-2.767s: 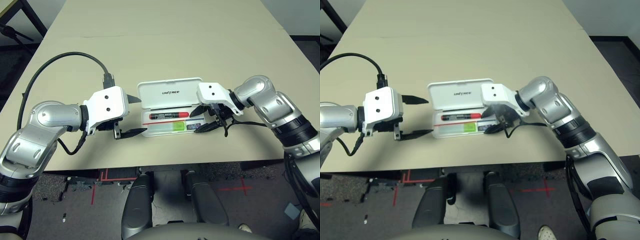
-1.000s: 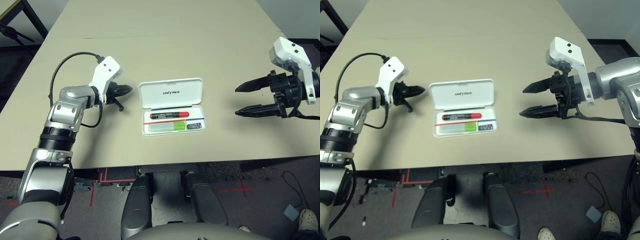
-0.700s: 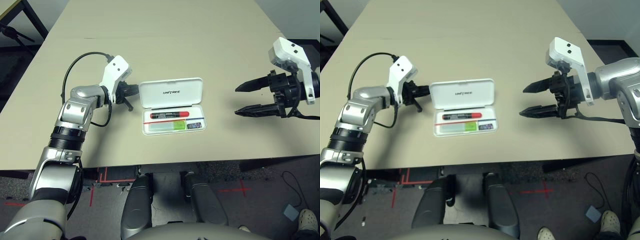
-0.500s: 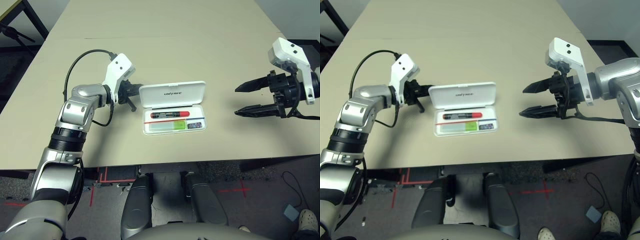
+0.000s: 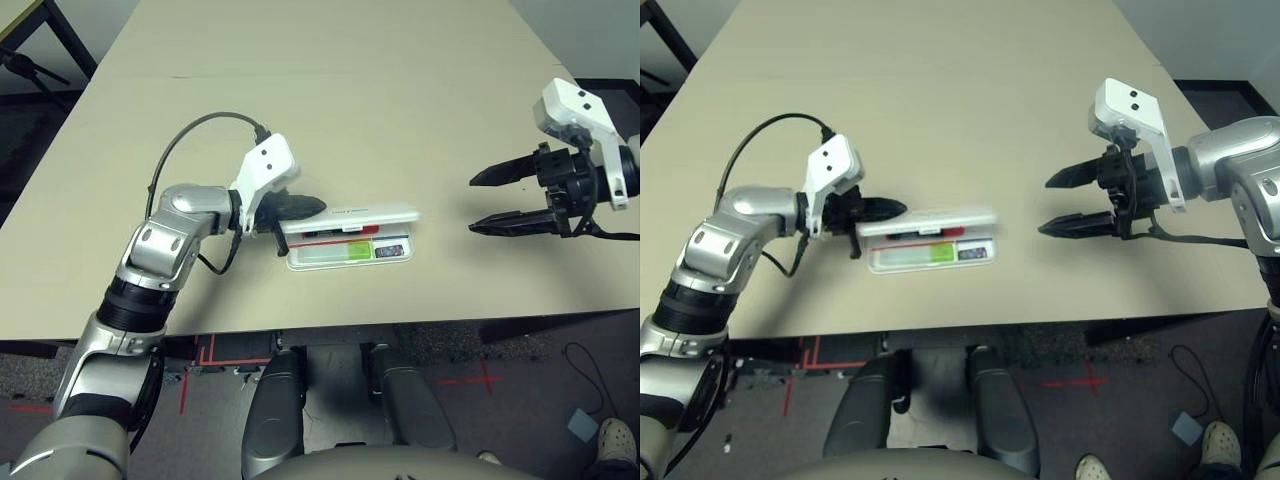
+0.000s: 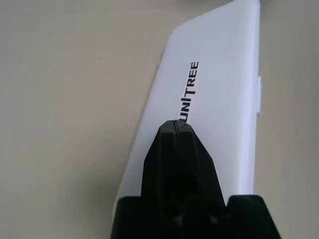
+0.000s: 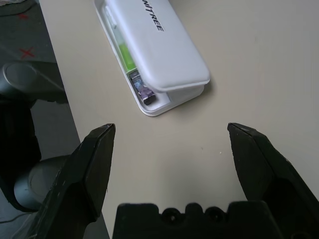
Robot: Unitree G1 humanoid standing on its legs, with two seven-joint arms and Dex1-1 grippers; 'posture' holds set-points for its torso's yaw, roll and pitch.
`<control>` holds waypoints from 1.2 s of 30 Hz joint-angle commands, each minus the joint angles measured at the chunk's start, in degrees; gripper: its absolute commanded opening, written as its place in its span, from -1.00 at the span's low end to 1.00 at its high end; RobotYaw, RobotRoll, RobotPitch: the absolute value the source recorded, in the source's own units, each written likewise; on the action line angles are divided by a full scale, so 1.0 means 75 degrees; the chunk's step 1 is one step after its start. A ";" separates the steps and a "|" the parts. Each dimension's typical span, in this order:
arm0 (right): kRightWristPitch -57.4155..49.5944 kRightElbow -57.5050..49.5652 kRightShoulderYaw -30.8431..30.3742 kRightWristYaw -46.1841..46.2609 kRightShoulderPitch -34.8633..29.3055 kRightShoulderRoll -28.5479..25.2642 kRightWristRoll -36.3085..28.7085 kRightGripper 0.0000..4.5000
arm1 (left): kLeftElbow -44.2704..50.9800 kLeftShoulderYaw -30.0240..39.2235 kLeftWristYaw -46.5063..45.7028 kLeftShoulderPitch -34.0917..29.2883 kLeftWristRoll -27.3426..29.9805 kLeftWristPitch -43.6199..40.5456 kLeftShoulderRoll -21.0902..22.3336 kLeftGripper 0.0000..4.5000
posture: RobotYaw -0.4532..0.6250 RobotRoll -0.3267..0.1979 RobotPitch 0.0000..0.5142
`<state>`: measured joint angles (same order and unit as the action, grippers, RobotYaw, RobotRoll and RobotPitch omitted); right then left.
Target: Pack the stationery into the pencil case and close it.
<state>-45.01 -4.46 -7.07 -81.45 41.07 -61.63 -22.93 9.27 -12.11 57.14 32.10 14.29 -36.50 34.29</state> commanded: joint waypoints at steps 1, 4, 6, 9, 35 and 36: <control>0.0090 -0.0021 -0.0181 -0.0086 -0.0070 -0.0073 0.0087 1.00 | 0.0342 -0.0330 0.0133 -0.0266 0.0004 -0.0018 0.0103 -0.99 | -0.16 0.25 -0.21; 0.0191 0.0038 -0.0299 -0.0104 -0.0064 -0.0078 0.0198 1.00 | 0.0452 -0.0459 0.0148 -0.0383 -0.0036 0.0003 0.0137 -0.99 | -0.16 0.25 -0.21; 0.0206 0.0049 -0.0315 -0.0109 -0.0055 -0.0067 0.0220 1.00 | 0.0489 -0.0534 0.0149 -0.0433 -0.0069 0.0036 0.0169 -0.99 | -0.16 0.25 -0.21; 0.0234 0.0080 -0.0357 -0.0120 -0.0023 -0.0031 0.0273 1.00 | 0.0391 -0.0712 0.0185 -0.0536 -0.0245 0.0166 0.0296 -0.99 | -0.15 0.25 -0.20; 0.0649 0.0699 0.0651 0.1698 -0.0454 0.1554 0.0133 1.00 | 0.0261 0.1444 -0.1364 -0.1462 0.0338 0.1058 -0.0328 -0.07 | -0.15 0.25 -0.21; 0.0687 0.0762 0.0741 0.1849 -0.0496 0.1672 0.0124 1.00 | 0.0288 0.1601 -0.1496 -0.1561 0.0364 0.1132 -0.0386 0.13 | -0.15 0.25 -0.21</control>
<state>-40.67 0.26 -3.45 -69.66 38.51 -49.74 -21.49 10.60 -1.90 47.59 22.22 16.06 -28.94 32.01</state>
